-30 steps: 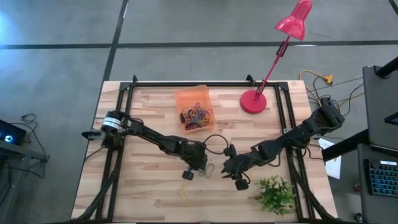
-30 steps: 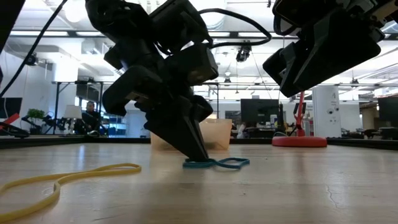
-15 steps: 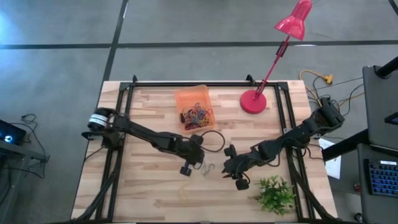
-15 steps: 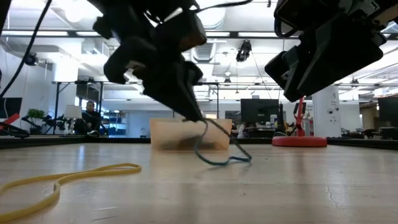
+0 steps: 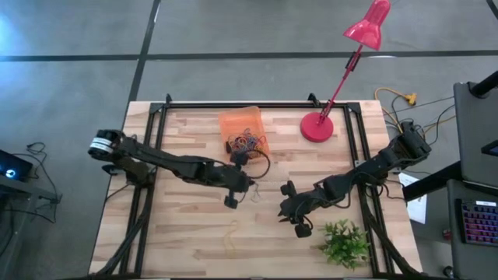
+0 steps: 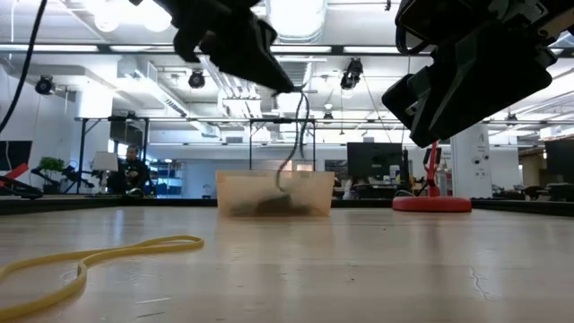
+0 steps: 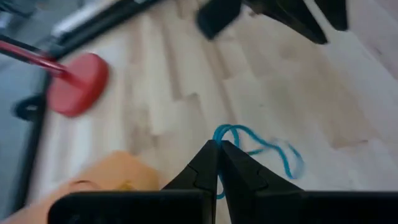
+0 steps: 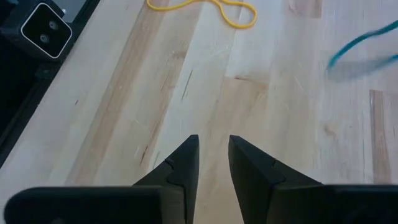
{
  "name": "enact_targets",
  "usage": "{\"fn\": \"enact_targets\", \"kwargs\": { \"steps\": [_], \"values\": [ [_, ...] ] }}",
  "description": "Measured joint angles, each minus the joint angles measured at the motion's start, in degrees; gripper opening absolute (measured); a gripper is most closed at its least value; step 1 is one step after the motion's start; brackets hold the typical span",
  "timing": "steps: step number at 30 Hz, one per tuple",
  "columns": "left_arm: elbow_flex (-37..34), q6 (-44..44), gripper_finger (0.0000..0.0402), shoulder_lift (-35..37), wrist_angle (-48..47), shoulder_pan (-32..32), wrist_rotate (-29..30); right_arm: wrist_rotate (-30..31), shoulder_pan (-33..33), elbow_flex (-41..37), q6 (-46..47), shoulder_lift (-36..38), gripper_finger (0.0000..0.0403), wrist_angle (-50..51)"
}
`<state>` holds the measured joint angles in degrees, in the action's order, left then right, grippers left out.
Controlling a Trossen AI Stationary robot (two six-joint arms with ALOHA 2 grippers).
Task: Pick and place rubber bands into bin
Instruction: Put the blue rubber band into the orange bin
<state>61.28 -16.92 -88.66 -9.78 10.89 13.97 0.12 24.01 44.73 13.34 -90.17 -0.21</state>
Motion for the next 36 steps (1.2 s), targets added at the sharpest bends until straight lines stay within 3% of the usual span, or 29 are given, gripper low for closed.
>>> {"fn": "enact_targets", "kwargs": {
  "steps": [8, 16, 26, 36],
  "values": [
    [0.09, -4.55, 0.0, 6.47, -1.04, -3.19, 7.93, 0.04, 0.0, 0.0, 0.0, 0.0, 0.0078, -0.24],
    [0.09, -5.95, 0.0, 8.93, -3.8, -11.28, 8.66, 0.04, 0.0, 0.0, -0.01, 0.0, 0.0077, -0.53],
    [-3.16, -5.93, 0.0, 8.82, -2.65, -22.9, -0.21, 0.04, 0.0, 0.0, -0.04, 0.0, 0.0078, -0.57],
    [-9.19, -3.31, 0.0001, 8.76, 4.01, -25.19, -0.52, 0.04, 0.0, 0.0, -0.22, 0.0, 0.0076, -0.59]
  ]
}}
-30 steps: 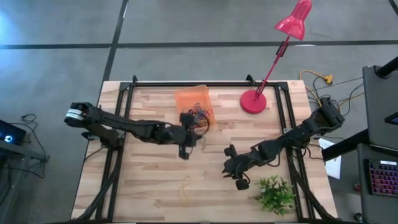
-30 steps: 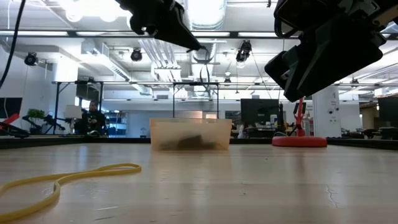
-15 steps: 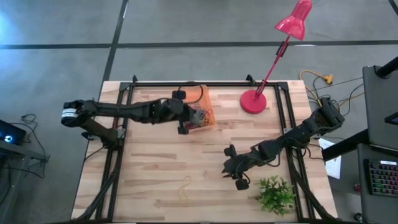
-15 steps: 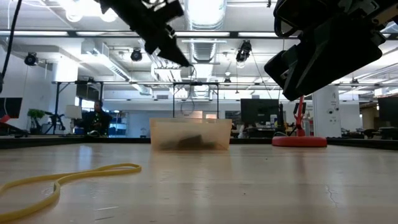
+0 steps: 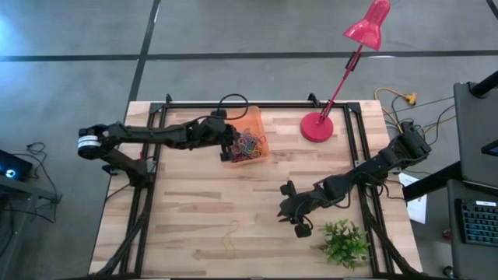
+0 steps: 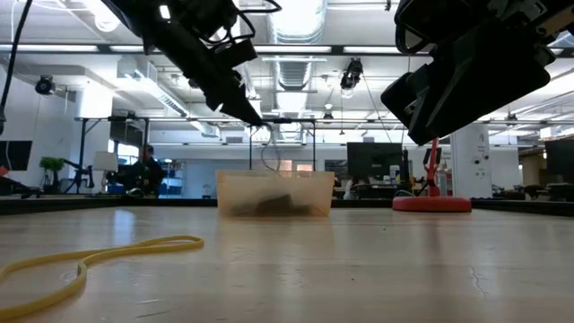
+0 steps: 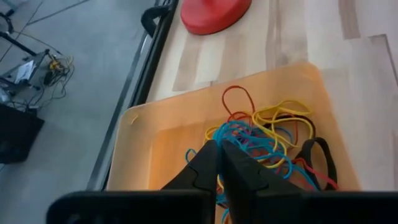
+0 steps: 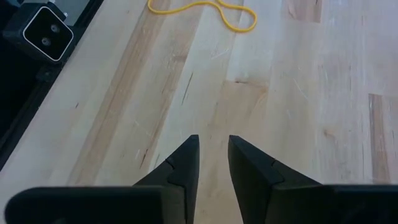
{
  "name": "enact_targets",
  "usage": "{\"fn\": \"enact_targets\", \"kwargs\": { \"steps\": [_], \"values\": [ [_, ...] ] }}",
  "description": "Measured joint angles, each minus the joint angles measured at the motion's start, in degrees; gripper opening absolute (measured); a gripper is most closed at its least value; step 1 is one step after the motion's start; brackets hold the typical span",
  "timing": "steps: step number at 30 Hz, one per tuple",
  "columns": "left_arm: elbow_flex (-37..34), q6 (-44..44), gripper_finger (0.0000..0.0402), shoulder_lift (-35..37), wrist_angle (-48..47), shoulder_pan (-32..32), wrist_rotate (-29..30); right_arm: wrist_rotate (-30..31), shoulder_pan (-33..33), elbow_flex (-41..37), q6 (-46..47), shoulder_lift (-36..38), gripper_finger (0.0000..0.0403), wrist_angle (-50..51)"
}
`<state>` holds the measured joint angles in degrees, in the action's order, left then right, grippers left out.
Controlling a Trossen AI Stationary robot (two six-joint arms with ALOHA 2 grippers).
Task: Pick and place rubber bands into bin
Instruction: Put the blue rubber band into the orange bin, then put the yellow rubber band into the orange bin
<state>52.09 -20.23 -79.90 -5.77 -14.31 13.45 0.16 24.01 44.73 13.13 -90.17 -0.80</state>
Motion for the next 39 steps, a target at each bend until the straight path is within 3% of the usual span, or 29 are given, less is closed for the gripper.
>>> {"fn": "enact_targets", "kwargs": {
  "steps": [13, 16, 18, 21, 23, 24, 28, 39],
  "values": [
    [-1.46, 0.28, 0.0089, 0.0, 2.44, 0.0, 0.0, 0.02, 0.0, 0.0, -0.04, 0.0, 0.0071, -0.68],
    [-1.64, 6.31, 0.0093, 0.03, 2.33, 0.38, -0.27, 0.02, -0.02, 0.0, -0.04, 0.0, 0.007, -0.68],
    [-1.83, 11.91, 0.0093, 0.11, 0.59, 0.82, -4.71, 0.01, -0.01, 0.0, -0.04, 0.0, 0.0072, -0.68],
    [-2.04, 13.35, 0.0093, 0.11, -5.14, 2.06, -20.82, 0.02, 0.0, 0.0, -0.04, 0.0, 0.0075, -0.68],
    [-2.9, 13.91, 0.0093, 0.11, -6.29, 4.38, -28.98, 0.0, 0.0, 0.0, -0.27, 0.0, 0.0077, -0.68],
    [-3.43, 13.97, 0.0093, 0.13, -6.53, 6.17, -29.93, 0.02, 0.0, 0.0, -0.31, 0.0, 0.0077, -0.68],
    [-5.39, 13.99, 0.0093, 0.11, -6.94, 14.64, -28.65, 0.02, 0.0, 0.0, -1.39, 0.0, 0.0074, -0.68],
    [-7.64, 18.37, 0.0093, -5.66, 6.28, 33.68, -26.44, 0.02, -0.02, -0.05, -1.57, -0.01, 0.0073, -0.95]
  ]
}}
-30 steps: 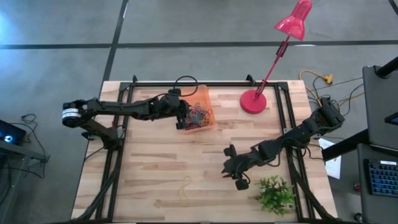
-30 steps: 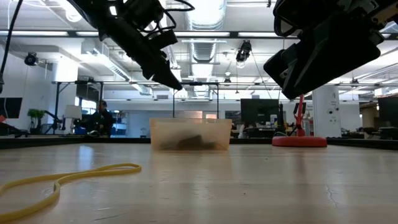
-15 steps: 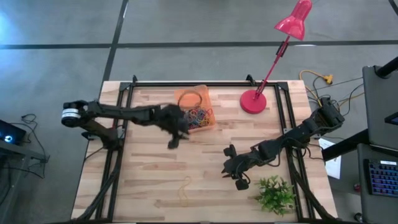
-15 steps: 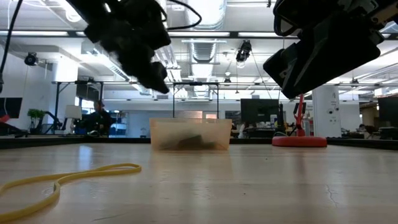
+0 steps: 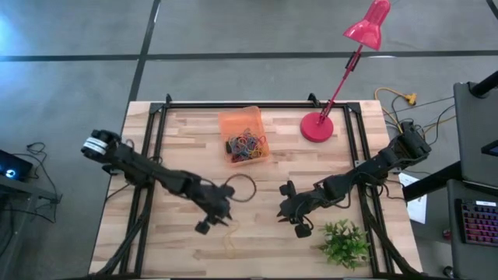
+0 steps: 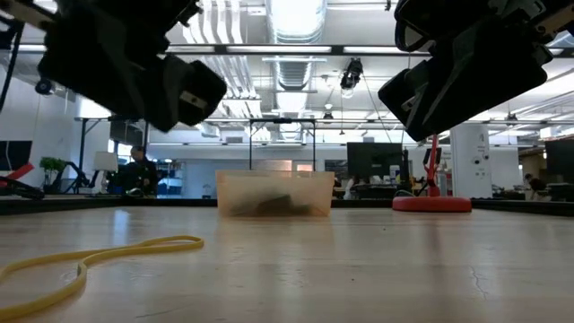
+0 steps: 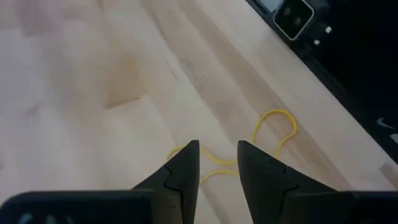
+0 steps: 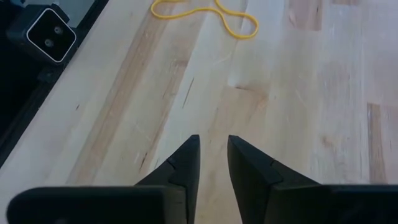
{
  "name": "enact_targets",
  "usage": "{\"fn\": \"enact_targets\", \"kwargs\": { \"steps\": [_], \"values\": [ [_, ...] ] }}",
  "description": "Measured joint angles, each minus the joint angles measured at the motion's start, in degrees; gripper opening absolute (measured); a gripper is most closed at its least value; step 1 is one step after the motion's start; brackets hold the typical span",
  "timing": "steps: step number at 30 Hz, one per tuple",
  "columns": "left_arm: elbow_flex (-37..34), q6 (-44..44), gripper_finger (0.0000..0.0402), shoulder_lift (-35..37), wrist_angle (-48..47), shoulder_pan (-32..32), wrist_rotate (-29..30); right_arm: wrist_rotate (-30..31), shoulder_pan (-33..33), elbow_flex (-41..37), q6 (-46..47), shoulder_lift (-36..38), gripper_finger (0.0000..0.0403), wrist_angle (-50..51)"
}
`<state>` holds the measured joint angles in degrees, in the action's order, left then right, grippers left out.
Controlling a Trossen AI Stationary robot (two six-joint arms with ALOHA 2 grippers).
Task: Pick and place rubber bands into bin
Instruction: Put the yellow rubber band into the orange bin
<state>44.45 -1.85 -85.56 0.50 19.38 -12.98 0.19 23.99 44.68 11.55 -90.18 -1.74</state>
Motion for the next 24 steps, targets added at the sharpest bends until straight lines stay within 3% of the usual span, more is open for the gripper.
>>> {"fn": "enact_targets", "kwargs": {
  "steps": [7, 15, 24],
  "values": [
    [0.46, 0.12, 0.0093, -8.51, 6.57, 1.42, 0.68, 0.0, 0.0, -0.02, 0.09, -0.01, 0.0072, -0.63],
    [2.64, 1.46, 0.0093, -16.85, 7.57, 0.69, 1.35, 0.0, 0.0, -0.02, 0.28, -0.01, 0.0072, -0.67],
    [1.22, 4.6, 0.0093, -18.98, 4.18, -0.9, 6.17, 0.02, 0.0, -0.02, 0.26, -0.01, 0.007, -0.63]
  ]
}}
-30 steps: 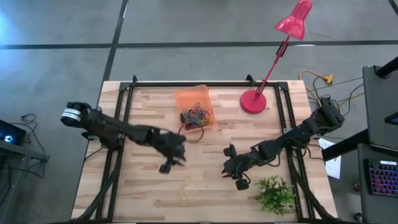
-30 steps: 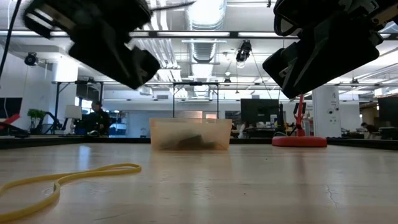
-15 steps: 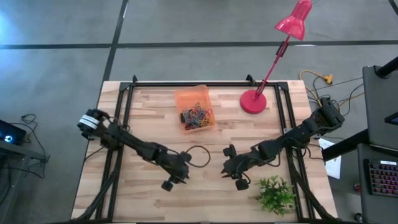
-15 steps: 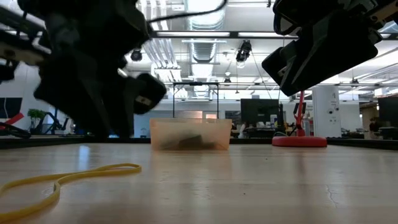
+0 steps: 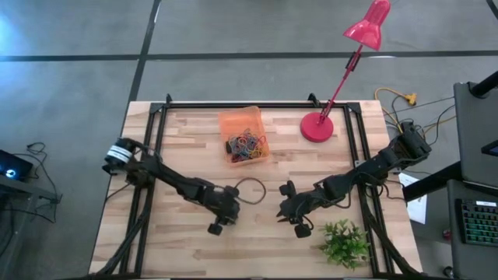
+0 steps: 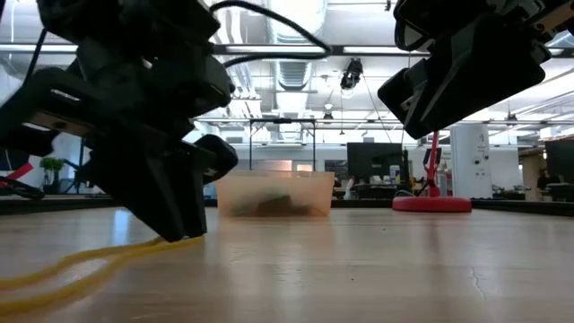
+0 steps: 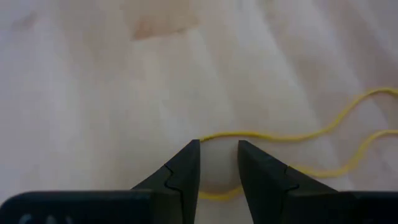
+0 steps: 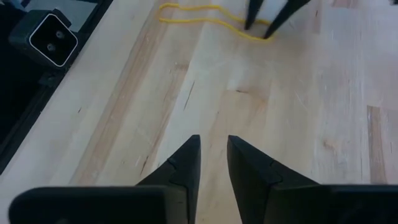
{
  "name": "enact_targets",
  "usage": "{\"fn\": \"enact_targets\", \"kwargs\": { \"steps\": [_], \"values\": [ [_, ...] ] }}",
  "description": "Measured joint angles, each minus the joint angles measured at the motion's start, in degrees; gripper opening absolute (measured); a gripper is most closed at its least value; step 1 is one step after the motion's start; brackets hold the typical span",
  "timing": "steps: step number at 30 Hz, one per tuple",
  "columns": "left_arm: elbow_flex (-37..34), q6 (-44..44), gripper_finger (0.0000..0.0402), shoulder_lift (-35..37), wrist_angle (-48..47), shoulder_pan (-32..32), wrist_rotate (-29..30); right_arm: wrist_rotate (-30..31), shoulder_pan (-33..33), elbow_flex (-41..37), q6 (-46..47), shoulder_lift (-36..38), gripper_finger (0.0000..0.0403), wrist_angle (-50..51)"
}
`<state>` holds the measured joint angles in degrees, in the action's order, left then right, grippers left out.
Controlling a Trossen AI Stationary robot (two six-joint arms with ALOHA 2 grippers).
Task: Pick and place rubber bands into bin
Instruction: Put the yellow rubber band into the orange bin
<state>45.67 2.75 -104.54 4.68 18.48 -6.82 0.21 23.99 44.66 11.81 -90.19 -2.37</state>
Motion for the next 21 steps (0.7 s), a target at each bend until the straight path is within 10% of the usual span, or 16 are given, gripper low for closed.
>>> {"fn": "enact_targets", "kwargs": {
  "steps": [21],
  "values": [
    [-0.79, 14.45, 0.0093, 16.6, -26.92, -0.56, 25.95, 0.0, 0.0, -0.13, 0.2, 0.0, 0.007, 0.11]
  ]
}}
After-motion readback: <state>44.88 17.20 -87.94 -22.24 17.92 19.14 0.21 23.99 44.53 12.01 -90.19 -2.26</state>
